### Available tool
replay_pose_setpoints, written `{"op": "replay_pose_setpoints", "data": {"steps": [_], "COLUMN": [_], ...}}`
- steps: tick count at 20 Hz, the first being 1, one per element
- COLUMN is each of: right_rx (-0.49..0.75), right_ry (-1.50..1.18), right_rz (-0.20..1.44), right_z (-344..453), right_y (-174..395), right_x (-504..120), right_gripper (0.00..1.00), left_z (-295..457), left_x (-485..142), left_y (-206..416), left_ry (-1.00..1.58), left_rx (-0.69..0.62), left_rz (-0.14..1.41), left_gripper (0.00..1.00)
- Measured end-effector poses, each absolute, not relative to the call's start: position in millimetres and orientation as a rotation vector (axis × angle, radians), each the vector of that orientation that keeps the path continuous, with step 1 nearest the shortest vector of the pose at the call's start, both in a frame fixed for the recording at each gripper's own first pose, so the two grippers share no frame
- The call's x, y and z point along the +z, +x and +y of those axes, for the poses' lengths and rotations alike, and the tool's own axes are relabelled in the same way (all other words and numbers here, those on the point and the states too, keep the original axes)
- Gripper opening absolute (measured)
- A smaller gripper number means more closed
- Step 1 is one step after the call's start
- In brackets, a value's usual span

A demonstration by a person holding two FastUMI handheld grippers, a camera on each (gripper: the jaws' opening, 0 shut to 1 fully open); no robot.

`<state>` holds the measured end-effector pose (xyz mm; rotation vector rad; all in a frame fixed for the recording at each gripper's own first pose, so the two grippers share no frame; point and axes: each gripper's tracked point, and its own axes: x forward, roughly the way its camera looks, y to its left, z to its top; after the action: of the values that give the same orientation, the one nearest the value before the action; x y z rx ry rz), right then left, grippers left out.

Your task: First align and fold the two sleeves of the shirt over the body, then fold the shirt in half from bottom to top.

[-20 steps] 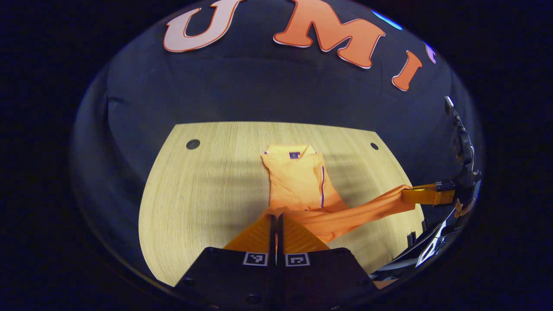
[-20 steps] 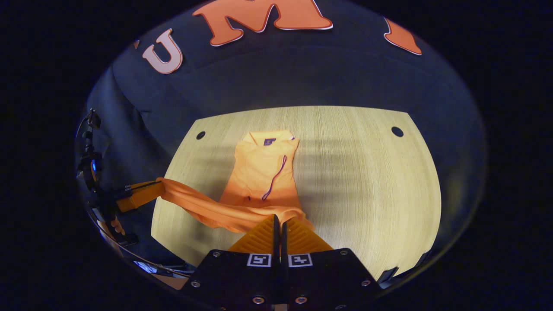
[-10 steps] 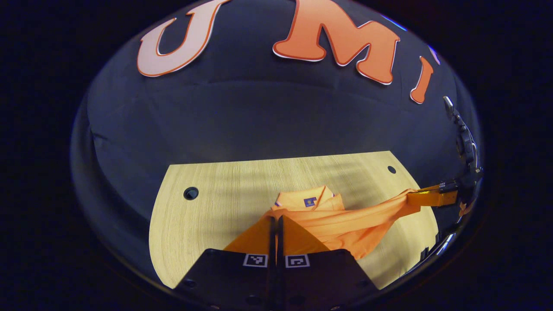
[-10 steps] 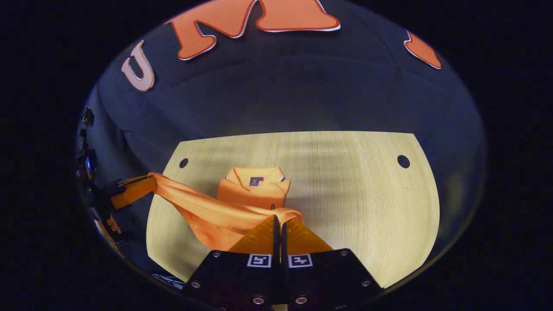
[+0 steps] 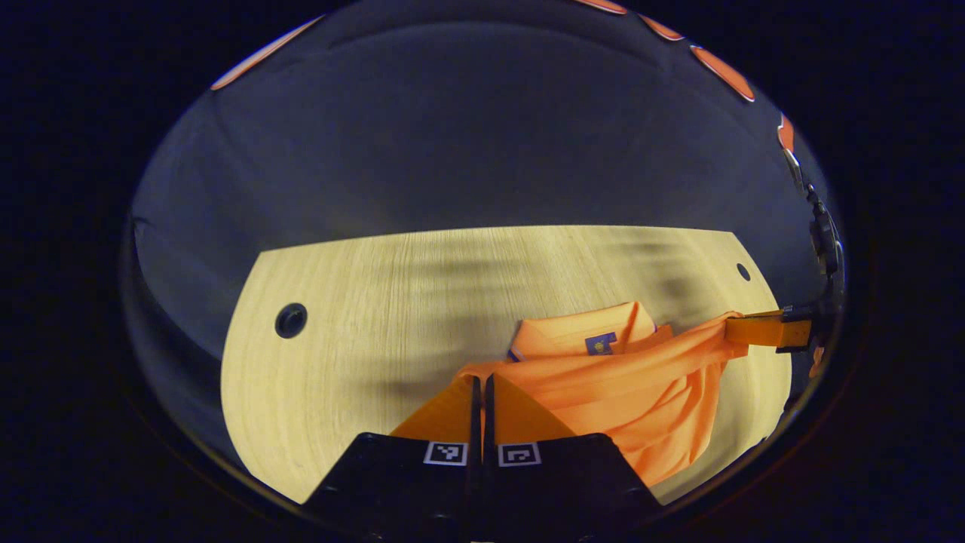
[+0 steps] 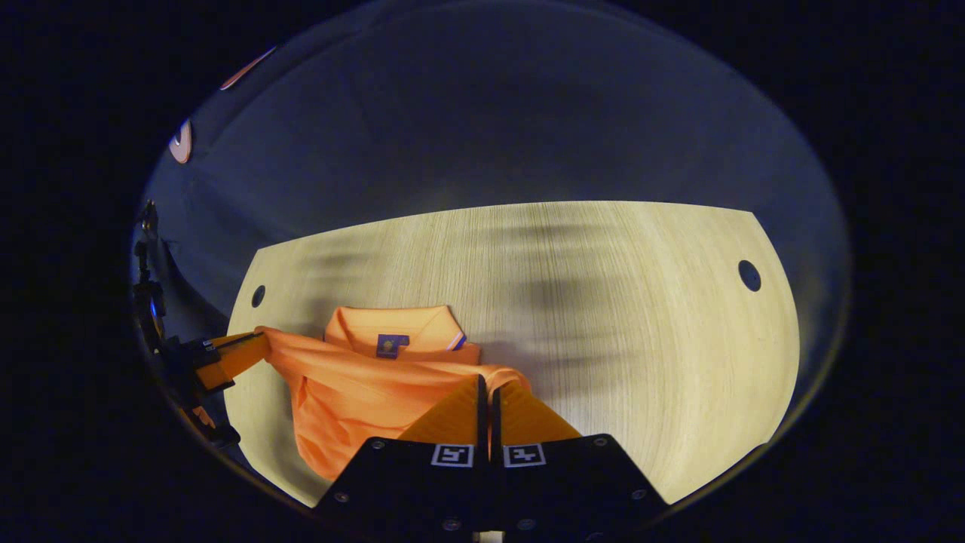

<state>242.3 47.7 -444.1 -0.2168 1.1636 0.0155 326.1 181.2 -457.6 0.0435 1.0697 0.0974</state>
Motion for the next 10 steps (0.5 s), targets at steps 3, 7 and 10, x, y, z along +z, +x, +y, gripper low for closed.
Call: {"op": "replay_pose_setpoints", "data": {"steps": [3,7,10], "right_rx": [-0.002,-0.010,-0.025], "right_ry": [-0.192,-0.184,-0.173], "right_rz": [1.169,1.183,1.169], "right_z": [46,44,46], "right_y": [249,246,247], "right_x": [-463,-468,-458], "right_gripper": [0.02,0.23,1.00], "left_z": [189,192,205], "left_x": [-480,-483,-475], "left_y": [324,321,326], "left_ry": [0.027,0.009,0.023], "left_rx": [0.126,0.156,0.205], "left_rz": [1.110,1.114,1.080], "left_gripper": [0.01,0.43,1.00]}}
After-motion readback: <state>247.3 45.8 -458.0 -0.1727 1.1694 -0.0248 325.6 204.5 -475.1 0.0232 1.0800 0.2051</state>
